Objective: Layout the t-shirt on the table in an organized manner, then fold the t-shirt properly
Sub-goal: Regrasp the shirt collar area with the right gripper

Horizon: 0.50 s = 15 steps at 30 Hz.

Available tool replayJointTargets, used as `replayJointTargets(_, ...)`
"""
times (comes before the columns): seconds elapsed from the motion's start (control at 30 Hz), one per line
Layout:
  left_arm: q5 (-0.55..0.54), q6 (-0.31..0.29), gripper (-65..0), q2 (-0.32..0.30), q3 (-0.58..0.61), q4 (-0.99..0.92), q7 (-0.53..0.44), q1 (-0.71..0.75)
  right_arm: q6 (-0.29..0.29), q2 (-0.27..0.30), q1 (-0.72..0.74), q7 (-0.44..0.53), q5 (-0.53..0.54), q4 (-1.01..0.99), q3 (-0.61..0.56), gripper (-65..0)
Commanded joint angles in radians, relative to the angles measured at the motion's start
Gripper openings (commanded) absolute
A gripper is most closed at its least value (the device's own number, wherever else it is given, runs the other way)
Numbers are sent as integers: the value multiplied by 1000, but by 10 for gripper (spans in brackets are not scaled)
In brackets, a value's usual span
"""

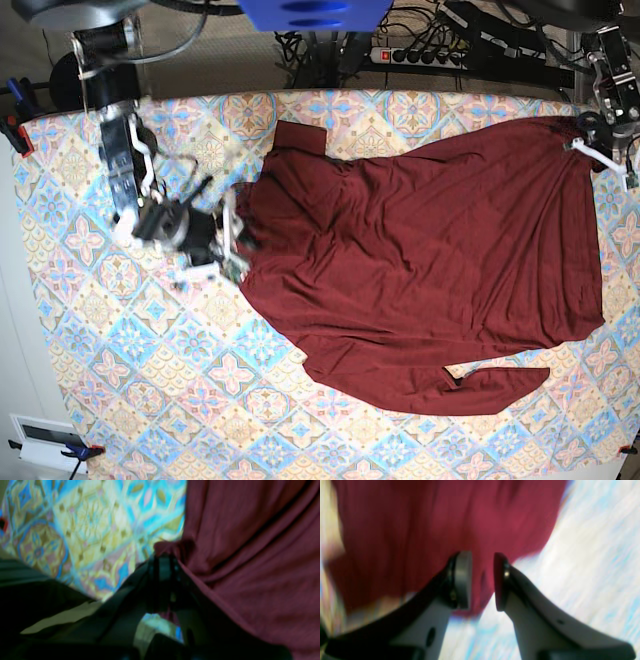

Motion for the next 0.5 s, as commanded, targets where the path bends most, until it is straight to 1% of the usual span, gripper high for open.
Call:
replayJointTargets(0.0, 29, 23, -628, -31, -57, 11, -21, -8, -3, 4, 50, 1, -19, -29, 7, -502)
replayJointTargets(0.07, 71, 29, -627, -26, -112, -1, -21, -21, -3, -13, 114, 3, -53, -109, 8, -502)
replayJointTargets(0.13, 107, 29, -627, -33, -122, -27, -27, -46, -3, -17, 185, 6, -79, -213, 8, -502)
replayJointTargets(0.23, 153, 30, -627, -71, -125, -67, -28, -72, -3, -19, 282, 23, -84, -384, 14, -502)
replayJointTargets(0.3, 149, 30, -627, -88, -137, -97, -28, -74, -3, -43, 340, 67, -84, -485, 14, -502)
replayJointTargets(0.37, 138, 27, -627, -92, -157, -105, -28, -71, -3, -69, 369, 92, -84, -577, 17, -502)
replayJointTargets(0.43, 133, 27, -627, -94, -162, -105, -28, -71, -3, -72, 389, 103, -82, -640, 17, -496)
replayJointTargets(0.47, 135, 27, -627, -94, -163, -105, -28, -71, -3, -72, 403, 104, -82, -664, 17, -481)
